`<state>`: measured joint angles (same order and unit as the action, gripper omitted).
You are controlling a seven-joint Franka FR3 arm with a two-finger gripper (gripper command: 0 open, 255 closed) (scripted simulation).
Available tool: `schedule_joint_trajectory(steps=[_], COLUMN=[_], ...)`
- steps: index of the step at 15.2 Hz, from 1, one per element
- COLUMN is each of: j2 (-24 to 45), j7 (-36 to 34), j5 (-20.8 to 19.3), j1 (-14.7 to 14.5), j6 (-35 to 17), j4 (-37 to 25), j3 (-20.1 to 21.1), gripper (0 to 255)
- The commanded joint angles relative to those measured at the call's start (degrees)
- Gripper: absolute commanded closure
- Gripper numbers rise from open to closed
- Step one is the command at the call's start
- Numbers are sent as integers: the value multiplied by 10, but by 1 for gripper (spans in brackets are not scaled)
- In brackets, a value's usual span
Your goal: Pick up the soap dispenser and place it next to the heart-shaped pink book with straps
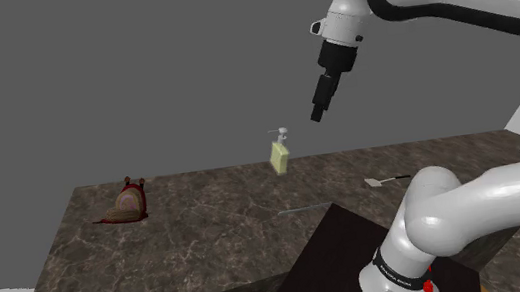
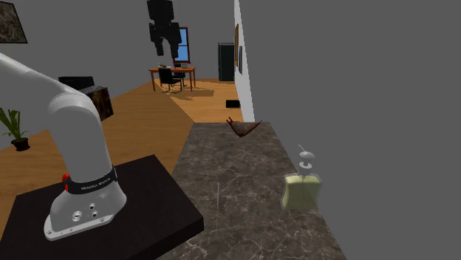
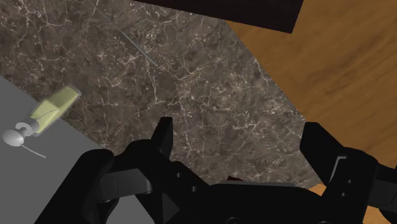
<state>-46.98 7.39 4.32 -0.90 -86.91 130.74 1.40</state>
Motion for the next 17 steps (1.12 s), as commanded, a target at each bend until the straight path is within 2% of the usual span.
schedule_joint_trajectory(steps=[1, 9, 17], j2=[0, 47, 143], j7=[0, 39, 73], j5=[0, -41, -74], j1=[0, 30, 61], j6=[0, -143, -294], j4=[0, 86, 127], j3=[0, -43, -90], gripper=[0, 0, 0])
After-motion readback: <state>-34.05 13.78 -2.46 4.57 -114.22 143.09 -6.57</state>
